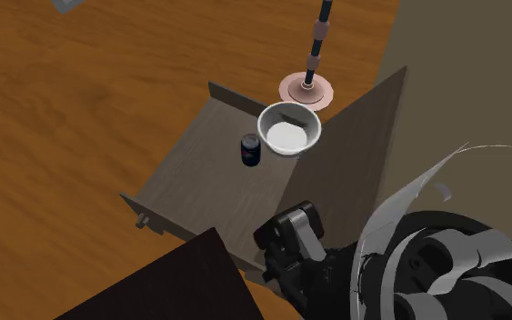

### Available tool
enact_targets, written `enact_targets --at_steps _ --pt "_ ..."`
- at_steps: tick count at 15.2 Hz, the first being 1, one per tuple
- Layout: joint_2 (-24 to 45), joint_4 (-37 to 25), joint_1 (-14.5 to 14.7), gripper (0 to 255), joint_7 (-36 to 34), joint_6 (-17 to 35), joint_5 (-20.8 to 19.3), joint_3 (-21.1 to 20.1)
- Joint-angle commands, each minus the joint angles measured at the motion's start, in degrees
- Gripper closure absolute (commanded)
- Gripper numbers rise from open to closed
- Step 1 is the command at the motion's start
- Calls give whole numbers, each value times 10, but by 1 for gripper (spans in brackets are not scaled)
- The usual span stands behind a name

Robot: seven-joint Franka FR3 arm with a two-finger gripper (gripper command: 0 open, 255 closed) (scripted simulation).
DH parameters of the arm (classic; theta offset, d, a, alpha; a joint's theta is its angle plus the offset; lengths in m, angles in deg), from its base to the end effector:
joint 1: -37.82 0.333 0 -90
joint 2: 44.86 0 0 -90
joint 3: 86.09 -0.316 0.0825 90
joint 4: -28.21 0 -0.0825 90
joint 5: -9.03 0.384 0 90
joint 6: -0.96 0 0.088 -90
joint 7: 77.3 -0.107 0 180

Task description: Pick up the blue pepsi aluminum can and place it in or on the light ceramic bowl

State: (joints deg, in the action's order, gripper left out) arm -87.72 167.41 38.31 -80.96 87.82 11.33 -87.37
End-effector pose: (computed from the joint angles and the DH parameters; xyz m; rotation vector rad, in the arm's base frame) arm 0.3052 0.0152 0.5403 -3.1125 0.0643 0.2598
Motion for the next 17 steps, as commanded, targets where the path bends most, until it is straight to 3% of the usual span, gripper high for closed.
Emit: enact_targets --at_steps 1,9,17 --pt "0 0 0 0 0 0 0 0" --pt "69 53 34 0 -73 133 55 -77" --pt "193 55 60 0 -145 274 86 -154"
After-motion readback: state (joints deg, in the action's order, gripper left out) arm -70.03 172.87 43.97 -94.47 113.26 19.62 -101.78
